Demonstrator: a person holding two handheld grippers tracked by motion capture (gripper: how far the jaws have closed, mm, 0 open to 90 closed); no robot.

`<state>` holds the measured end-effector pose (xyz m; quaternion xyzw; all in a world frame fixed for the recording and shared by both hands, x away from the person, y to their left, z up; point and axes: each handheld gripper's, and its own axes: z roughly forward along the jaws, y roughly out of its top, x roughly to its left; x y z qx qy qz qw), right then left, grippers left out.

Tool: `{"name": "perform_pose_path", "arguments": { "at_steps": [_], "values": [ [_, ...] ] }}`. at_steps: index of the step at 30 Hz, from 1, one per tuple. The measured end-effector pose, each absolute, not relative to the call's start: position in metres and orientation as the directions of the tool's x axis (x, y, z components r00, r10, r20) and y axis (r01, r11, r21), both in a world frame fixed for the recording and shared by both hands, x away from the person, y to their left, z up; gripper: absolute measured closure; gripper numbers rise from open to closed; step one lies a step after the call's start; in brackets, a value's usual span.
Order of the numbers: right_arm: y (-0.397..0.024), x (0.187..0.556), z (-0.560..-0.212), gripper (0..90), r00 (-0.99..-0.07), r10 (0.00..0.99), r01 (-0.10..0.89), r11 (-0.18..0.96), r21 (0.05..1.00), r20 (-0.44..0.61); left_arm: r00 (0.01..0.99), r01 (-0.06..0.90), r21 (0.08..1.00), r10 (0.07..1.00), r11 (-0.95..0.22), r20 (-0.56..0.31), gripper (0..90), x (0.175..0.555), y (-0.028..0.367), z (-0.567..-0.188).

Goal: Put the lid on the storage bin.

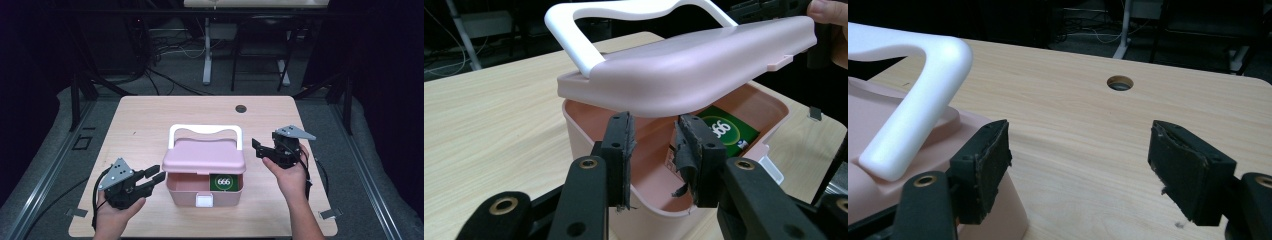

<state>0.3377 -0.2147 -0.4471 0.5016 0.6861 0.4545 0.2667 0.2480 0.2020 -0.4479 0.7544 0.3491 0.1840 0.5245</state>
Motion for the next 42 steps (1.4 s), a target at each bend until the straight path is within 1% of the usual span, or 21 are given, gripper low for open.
{"name": "perform_pose_path", "arguments": {
  "at_steps": [18,36,42],
  "values": [
    [-0.216,0.338,-0.447,24.8,-0.349,0.933,0.450,0.080,0.890,0.092,0.686,0.356,0.912,0.719,-0.205,-0.106,67.4,0.243,0.204,-0.465],
    [-0.217,0.338,-0.448,24.8,-0.347,0.933,0.448,0.079,0.891,0.091,0.678,0.403,0.886,0.725,-0.229,-0.121,67.4,0.238,0.208,-0.484],
    [-0.217,0.337,-0.447,24.8,-0.347,0.933,0.445,0.078,0.892,0.092,0.670,0.408,0.887,0.730,-0.215,-0.132,67.5,0.234,0.212,-0.485]
  ]
}}
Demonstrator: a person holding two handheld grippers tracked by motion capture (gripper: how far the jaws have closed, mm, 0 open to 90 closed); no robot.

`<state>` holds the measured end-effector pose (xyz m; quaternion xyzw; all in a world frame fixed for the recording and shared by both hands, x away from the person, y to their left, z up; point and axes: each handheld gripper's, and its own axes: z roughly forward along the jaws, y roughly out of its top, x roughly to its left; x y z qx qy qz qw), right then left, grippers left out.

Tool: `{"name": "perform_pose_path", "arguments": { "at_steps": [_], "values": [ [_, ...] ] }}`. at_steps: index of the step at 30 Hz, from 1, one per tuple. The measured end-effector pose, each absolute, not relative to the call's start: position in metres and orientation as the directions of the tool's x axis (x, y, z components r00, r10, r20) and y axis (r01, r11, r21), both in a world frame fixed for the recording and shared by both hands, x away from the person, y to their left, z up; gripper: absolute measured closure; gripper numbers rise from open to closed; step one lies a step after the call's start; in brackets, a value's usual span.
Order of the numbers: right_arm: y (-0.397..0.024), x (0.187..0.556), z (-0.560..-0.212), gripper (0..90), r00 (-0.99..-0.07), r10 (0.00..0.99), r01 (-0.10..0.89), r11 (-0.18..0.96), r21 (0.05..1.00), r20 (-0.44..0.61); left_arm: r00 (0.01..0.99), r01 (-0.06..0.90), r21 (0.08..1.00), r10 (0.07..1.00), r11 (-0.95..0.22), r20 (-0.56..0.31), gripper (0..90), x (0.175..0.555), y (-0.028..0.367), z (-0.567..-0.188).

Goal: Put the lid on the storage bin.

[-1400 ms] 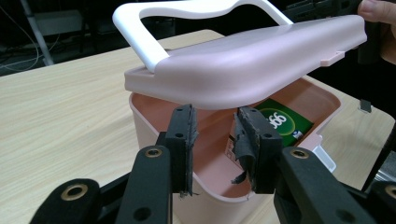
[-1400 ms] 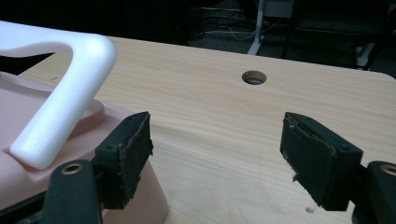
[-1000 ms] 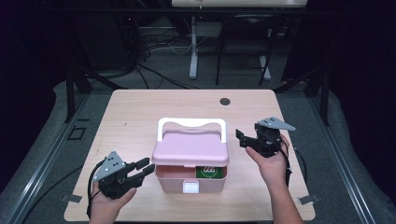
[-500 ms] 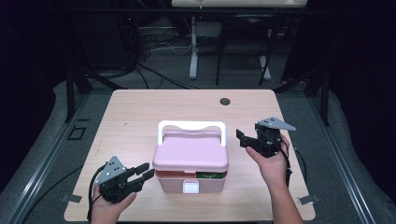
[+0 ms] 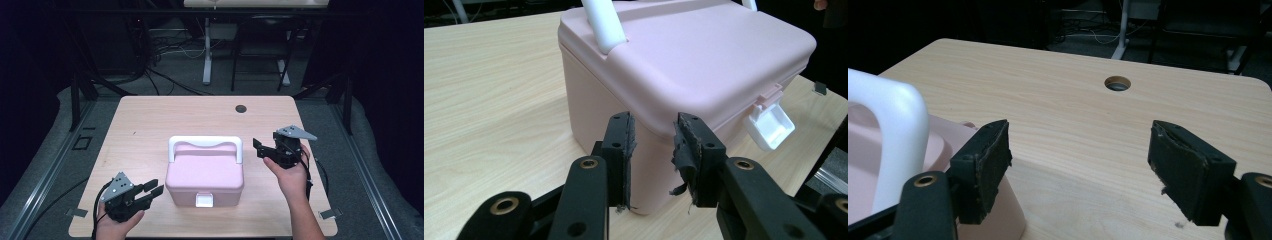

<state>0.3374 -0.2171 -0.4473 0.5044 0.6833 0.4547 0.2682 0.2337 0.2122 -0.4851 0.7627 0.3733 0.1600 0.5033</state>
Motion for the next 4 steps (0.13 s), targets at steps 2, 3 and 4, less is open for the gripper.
{"name": "perform_pose_path", "arguments": {
  "at_steps": [2,3,4],
  "values": [
    [-0.2170,0.3370,-0.4468,25.1,-0.348,0.933,0.444,0.077,0.893,0.093,0.667,0.410,0.887,0.733,-0.214,-0.132,67.5,0.2327,0.2130,-0.4868],
    [-0.2169,0.3368,-0.4465,25.2,-0.348,0.933,0.442,0.076,0.894,0.093,0.667,0.413,0.885,0.733,-0.216,-0.132,67.4,0.2324,0.2142,-0.4873],
    [-0.2168,0.3365,-0.4461,25.2,-0.349,0.932,0.442,0.075,0.894,0.094,0.662,0.415,0.885,0.737,-0.211,-0.135,67.3,0.2325,0.2152,-0.4882]
  ]
}}
